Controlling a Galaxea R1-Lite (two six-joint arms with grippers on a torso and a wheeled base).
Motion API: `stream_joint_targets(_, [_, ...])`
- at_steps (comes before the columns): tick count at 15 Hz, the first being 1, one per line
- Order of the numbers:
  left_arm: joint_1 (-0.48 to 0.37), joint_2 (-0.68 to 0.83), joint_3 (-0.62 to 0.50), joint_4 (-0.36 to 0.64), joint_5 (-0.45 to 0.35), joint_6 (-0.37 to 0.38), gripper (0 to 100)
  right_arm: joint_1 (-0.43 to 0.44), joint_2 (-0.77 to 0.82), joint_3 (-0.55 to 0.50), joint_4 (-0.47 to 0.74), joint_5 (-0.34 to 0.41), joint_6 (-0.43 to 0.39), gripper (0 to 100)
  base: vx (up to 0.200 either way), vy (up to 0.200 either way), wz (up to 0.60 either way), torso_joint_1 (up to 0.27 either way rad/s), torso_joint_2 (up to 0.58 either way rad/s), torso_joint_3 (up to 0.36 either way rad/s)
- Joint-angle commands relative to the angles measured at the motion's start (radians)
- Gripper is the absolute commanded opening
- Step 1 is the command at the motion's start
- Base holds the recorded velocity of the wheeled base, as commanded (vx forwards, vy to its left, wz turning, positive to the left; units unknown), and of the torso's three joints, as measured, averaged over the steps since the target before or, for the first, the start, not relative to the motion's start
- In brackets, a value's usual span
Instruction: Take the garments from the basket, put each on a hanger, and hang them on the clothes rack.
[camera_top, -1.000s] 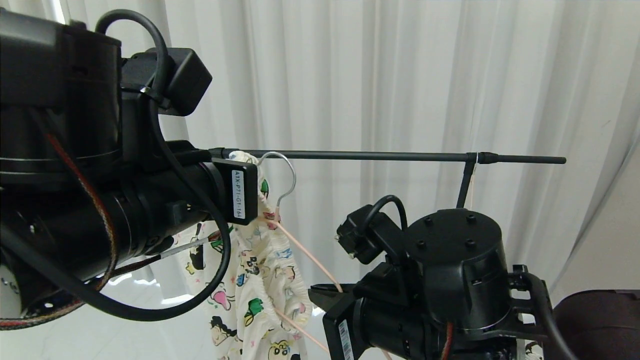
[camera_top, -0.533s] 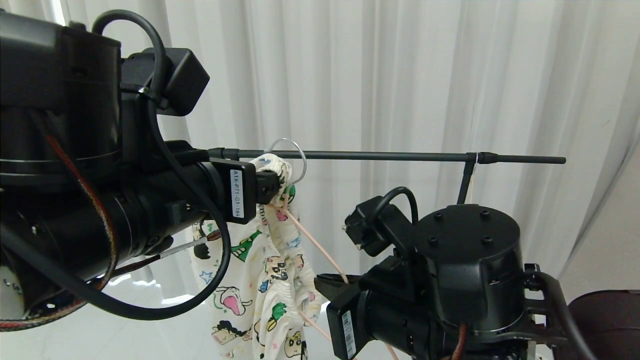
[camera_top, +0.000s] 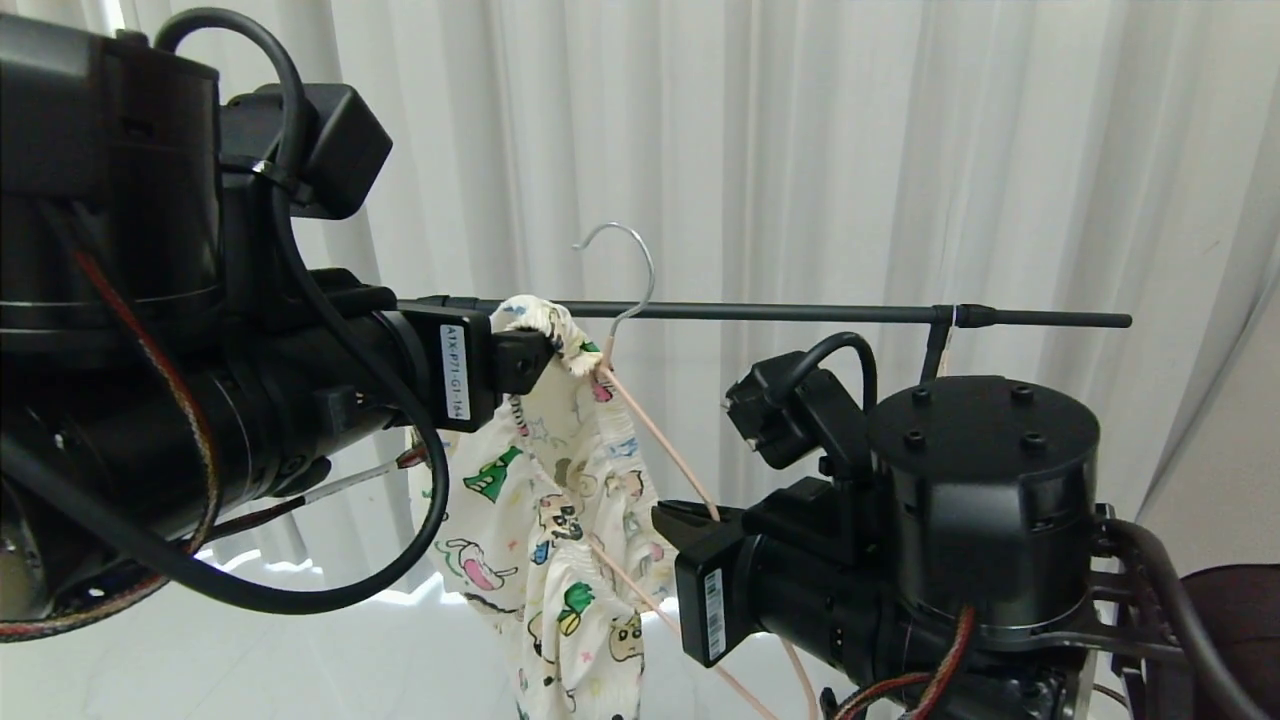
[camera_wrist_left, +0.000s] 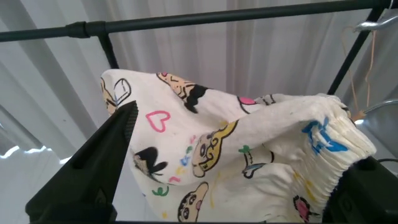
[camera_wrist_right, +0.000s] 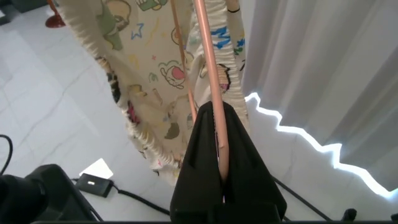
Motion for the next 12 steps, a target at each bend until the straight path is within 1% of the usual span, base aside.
stream_joint_targets(1, [0.004,-0.002,0.002,0.0,0.001,0.0,100,-0.001,-0.016,-0.003,-0.002,0.0,-0.001,0,0.0,0.0,0.0,0.0,0.0,0.0])
stream_joint_targets(6, [-0.004,0.007,-0.003,0.0,-0.001,0.002,100,0.0,-0.021,-0.05,0.0,-0.014,-0.006,0,0.0,0.0,0.0,0.0,0.0,0.0])
stream_joint_targets(7, [-0.004,0.009,-0.028,-0.001,-0.001,0.006,100,0.003,-0.021,-0.044,0.0,-0.015,-0.006,0,0.0,0.0,0.0,0.0,0.0,0.0])
stream_joint_targets(8, [-0.002,0.009,-0.077,-0.001,-0.001,0.045,100,0.01,-0.021,-0.034,0.0,-0.024,-0.004,0,0.0,0.0,0.0,0.0,0.0,0.0])
stream_joint_targets(10, [0.012,0.007,-0.101,-0.001,-0.002,0.126,100,0.037,-0.013,-0.032,0.0,-0.037,-0.004,0,0.0,0.0,0.0,0.0,0.0,0.0])
stream_joint_targets(12, [0.027,0.012,-0.08,-0.001,-0.001,0.135,100,0.053,-0.007,-0.038,-0.002,-0.04,-0.004,0,0.0,0.0,0.0,0.0,0.0,0.0])
